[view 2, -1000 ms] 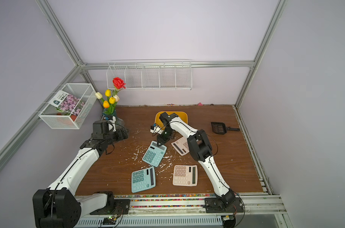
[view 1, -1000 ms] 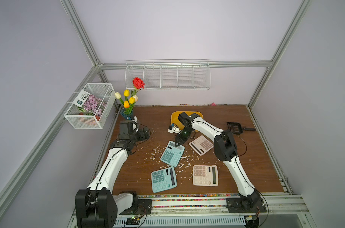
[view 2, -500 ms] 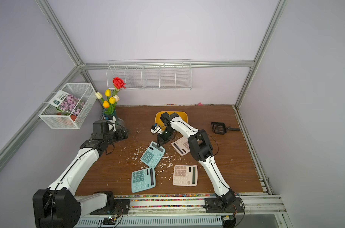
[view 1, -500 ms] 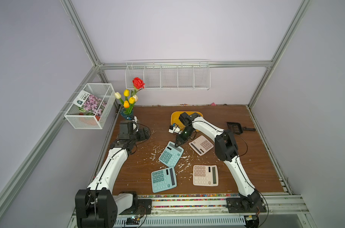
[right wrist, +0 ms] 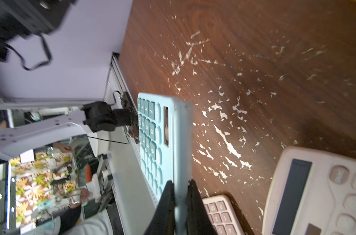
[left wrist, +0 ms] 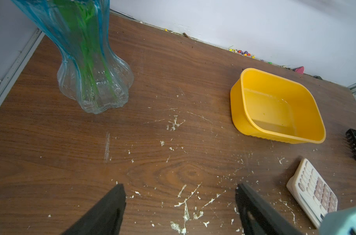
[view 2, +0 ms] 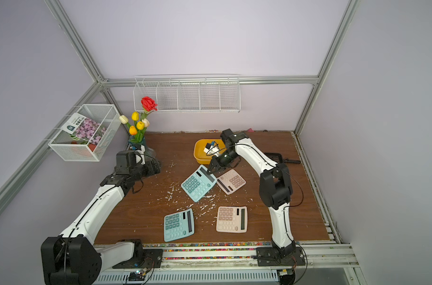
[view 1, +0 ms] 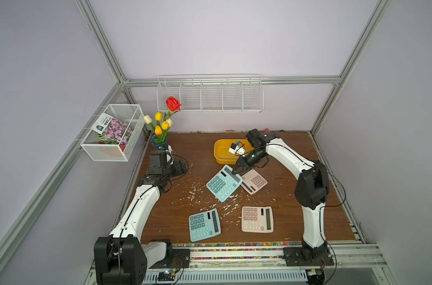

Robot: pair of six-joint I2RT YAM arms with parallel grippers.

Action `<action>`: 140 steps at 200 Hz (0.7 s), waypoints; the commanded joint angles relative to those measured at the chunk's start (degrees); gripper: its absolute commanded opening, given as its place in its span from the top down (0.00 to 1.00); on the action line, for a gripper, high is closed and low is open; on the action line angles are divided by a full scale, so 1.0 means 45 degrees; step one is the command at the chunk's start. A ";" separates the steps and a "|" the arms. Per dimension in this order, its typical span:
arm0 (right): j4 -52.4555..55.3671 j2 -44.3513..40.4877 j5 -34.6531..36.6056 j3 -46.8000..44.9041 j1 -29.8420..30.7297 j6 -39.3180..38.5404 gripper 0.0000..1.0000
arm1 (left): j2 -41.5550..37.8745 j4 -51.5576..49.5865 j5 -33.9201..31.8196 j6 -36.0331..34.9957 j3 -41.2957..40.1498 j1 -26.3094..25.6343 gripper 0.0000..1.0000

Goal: Put the calculator in the storage box
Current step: Pick up the calculator at the center of the board, then place the calculator in the storage box.

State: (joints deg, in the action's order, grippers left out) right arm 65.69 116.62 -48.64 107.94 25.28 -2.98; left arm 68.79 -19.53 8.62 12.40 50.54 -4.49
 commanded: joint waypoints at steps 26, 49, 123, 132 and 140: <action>-0.2836 -0.0614 -0.0529 0.0447 -0.1098 0.3221 1.00 | -0.0131 0.0155 -0.0054 0.0095 -0.0133 0.0080 0.11; -0.3184 0.0342 0.0528 0.1662 -0.1387 0.4344 1.00 | -0.0149 0.0149 -0.0075 0.0071 -0.0128 0.0080 0.11; -0.3544 0.3315 0.2994 0.4893 -0.1843 0.6413 1.00 | -0.0154 0.0118 -0.0138 0.0076 -0.0156 0.0080 0.11; -0.3622 0.3584 0.3111 0.5088 -0.1866 0.6545 1.00 | -0.0124 0.0121 -0.0149 0.0078 -0.0147 0.0080 0.11; -0.3768 0.3794 0.3169 0.5176 -0.1890 0.6669 1.00 | -0.0121 0.0121 -0.0139 0.0079 -0.0123 0.0080 0.11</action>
State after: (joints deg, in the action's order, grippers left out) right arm 50.26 131.66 -37.06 128.60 17.17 23.70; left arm 68.79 -19.53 8.58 12.40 50.50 -4.49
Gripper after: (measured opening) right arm 0.122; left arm 0.890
